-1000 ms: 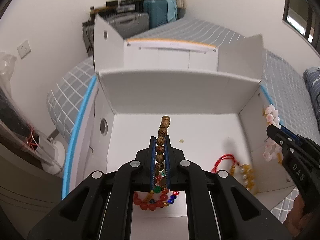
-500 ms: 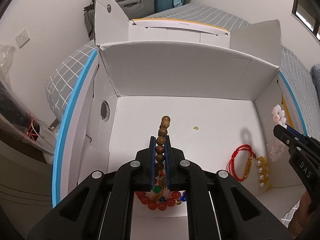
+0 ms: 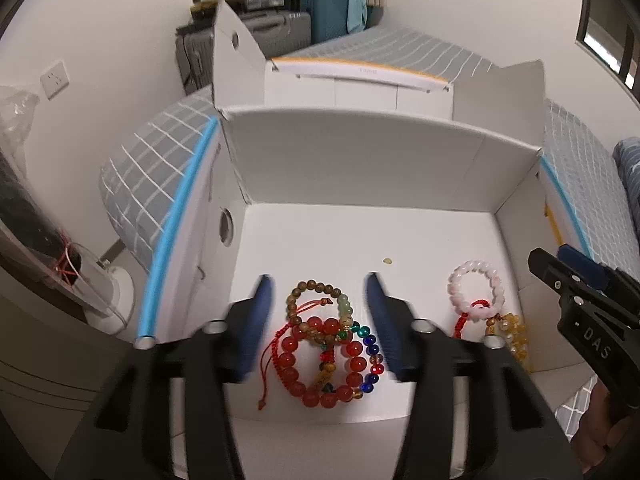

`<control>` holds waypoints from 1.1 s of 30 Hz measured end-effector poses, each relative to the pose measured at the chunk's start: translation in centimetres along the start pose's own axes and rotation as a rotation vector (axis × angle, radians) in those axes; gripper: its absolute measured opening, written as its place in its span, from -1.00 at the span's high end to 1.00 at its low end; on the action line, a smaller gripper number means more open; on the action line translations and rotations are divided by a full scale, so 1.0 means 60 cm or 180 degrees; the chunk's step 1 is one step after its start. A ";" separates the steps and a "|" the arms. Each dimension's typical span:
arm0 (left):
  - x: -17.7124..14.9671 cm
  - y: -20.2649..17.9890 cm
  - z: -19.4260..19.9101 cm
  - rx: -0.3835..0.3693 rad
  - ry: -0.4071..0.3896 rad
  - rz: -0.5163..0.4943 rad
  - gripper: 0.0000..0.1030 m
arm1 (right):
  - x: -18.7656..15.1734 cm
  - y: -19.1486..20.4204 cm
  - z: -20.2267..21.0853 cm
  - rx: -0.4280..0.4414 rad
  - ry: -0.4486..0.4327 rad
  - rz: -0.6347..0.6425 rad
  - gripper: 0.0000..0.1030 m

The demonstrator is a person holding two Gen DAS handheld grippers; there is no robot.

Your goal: Organize jewelry

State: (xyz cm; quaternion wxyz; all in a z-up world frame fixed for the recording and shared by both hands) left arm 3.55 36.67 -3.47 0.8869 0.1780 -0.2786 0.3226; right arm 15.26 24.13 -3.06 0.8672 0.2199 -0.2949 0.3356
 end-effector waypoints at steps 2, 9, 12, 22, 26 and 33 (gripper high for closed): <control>0.001 0.005 0.019 0.0033 -0.0099 0.0021 -0.46 | 0.003 0.006 0.022 -0.0010 -0.0098 0.0041 -0.31; -0.014 0.035 0.092 0.0065 -0.0375 0.0129 -0.86 | -0.005 0.028 0.087 -0.0048 -0.0315 0.0095 -0.80; -0.026 0.042 0.119 0.0057 -0.0463 0.0151 -0.89 | -0.014 0.035 0.115 -0.0074 -0.0401 0.0083 -0.85; -0.078 0.044 0.156 0.0026 -0.0450 0.0137 -0.89 | -0.074 0.033 0.180 -0.0092 -0.0393 -0.0070 -0.85; -0.098 0.040 0.164 -0.0013 -0.0429 0.0082 -0.89 | -0.105 0.028 0.186 -0.0108 -0.0319 -0.0126 -0.85; -0.119 0.041 0.156 0.0033 -0.0390 0.0027 -0.89 | -0.124 0.033 0.185 -0.0193 -0.0311 -0.0077 -0.85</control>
Point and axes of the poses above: each gripper's, at about its wrist camera, not at the fingertips, and z roughly against the way its jaws point, y to its left, x to its top, the point moved 10 cm from there along -z, roughly the way its jaws point, and after that the axes turned 10 degrees about x, right-handed, at the moved point
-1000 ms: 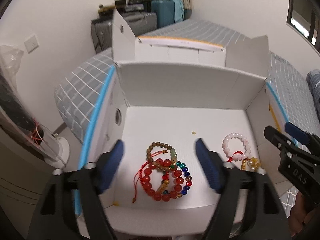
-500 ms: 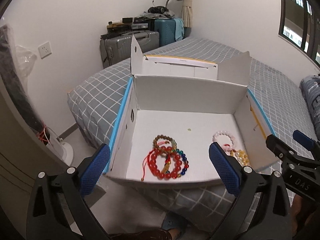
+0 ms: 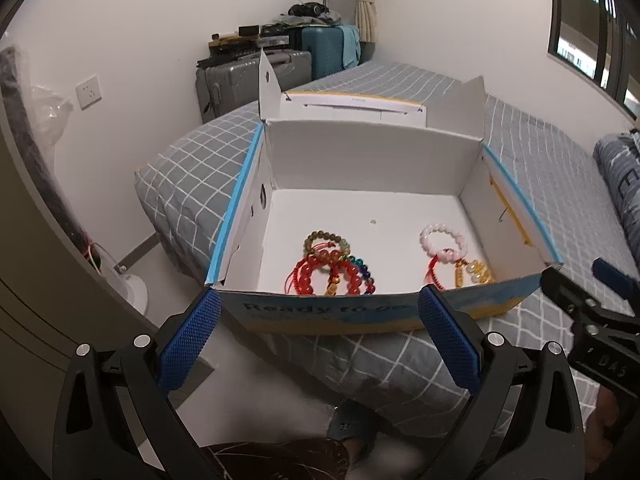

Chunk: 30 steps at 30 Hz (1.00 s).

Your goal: Organize jewelry

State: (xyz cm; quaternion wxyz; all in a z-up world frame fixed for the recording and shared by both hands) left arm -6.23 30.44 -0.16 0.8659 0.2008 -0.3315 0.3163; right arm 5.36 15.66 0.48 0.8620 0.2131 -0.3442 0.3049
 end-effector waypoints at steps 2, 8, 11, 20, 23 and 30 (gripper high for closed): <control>0.000 0.003 -0.002 0.0025 -0.0008 0.0010 -0.89 | 0.000 0.001 0.000 -0.0020 -0.0004 0.0017 -0.85; 0.003 0.007 -0.002 0.0055 -0.0022 0.0043 -0.89 | 0.002 -0.002 -0.003 -0.0044 0.0005 0.0025 -0.85; 0.002 0.006 -0.002 0.0087 -0.0022 0.0022 -0.89 | 0.003 -0.003 -0.004 -0.0057 0.0001 0.0031 -0.85; 0.003 -0.002 -0.003 0.0071 -0.0018 -0.0013 -0.89 | 0.001 -0.002 -0.005 -0.0056 0.0008 0.0044 -0.85; 0.003 -0.002 -0.001 0.0079 -0.0031 -0.0001 -0.89 | 0.001 -0.002 -0.005 -0.0054 0.0008 0.0044 -0.85; 0.004 0.000 -0.002 0.0046 -0.0013 0.0045 -0.89 | 0.001 -0.002 -0.005 -0.0049 0.0008 0.0045 -0.85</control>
Point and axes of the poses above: each gripper's, at about its wrist camera, not at the fingertips, and z roughly against the way its jaws point, y to its left, x to its top, the point moved 10 cm from there along -z, roughly the way its jaws point, and after that the axes turned 10 degrees about x, right-handed, at the moved point
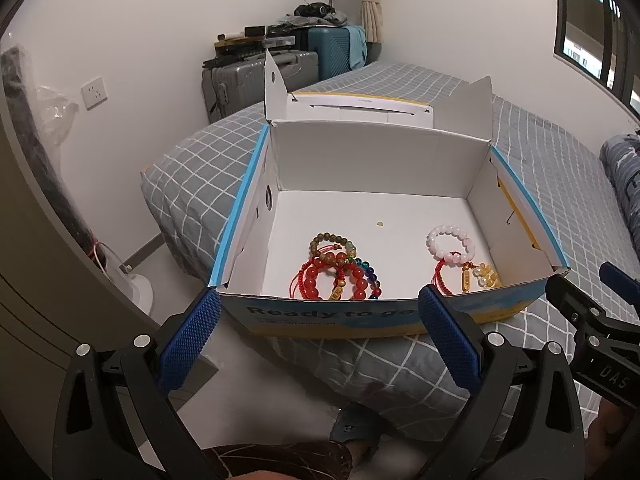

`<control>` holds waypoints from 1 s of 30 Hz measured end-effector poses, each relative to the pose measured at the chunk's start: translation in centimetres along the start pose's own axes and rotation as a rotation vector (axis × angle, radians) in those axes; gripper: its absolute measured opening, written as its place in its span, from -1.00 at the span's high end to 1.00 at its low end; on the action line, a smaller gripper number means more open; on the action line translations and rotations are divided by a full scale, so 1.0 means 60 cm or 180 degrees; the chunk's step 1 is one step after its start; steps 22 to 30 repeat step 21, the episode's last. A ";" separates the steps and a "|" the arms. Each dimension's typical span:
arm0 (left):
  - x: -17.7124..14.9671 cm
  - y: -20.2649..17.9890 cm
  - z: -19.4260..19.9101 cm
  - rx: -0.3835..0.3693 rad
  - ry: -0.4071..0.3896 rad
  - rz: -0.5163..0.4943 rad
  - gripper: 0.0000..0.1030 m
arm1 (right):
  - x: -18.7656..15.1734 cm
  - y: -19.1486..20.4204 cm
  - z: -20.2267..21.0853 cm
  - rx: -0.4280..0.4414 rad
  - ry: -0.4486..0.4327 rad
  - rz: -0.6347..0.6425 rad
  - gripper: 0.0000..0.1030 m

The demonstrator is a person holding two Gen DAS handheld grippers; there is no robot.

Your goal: Organize jewelry

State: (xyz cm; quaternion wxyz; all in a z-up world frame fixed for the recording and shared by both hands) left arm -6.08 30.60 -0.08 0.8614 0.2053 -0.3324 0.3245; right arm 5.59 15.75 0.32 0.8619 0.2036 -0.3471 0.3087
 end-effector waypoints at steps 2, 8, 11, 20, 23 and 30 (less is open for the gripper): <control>0.000 0.000 0.001 -0.0002 -0.0003 0.0009 -0.89 | 0.000 0.000 0.000 -0.0004 0.0001 0.0004 -0.85; -0.002 -0.002 0.003 -0.0003 -0.0001 0.0006 -0.89 | 0.000 -0.001 0.001 -0.0004 0.0000 0.0003 -0.85; -0.003 -0.004 0.003 -0.0011 0.0005 0.0010 -0.89 | 0.000 -0.001 0.001 -0.0001 0.0001 0.0004 -0.85; -0.005 -0.003 0.004 -0.0018 0.0012 0.0029 -0.89 | 0.000 -0.001 0.000 -0.0002 0.0004 0.0004 -0.85; -0.004 -0.002 0.004 -0.0019 0.0013 0.0029 -0.89 | 0.000 -0.001 0.001 -0.0002 0.0004 0.0004 -0.85; -0.004 -0.002 0.004 -0.0019 0.0013 0.0029 -0.89 | 0.000 -0.001 0.001 -0.0002 0.0004 0.0004 -0.85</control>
Point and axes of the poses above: each gripper's, at about its wrist camera, not at the fingertips, and z roughly against the way its jaws point, y to its left, x to its top, the point moved 10 cm from there along -z, roughly the way its jaws point, and after that the axes turned 10 degrees about x, right-handed, at the moved point
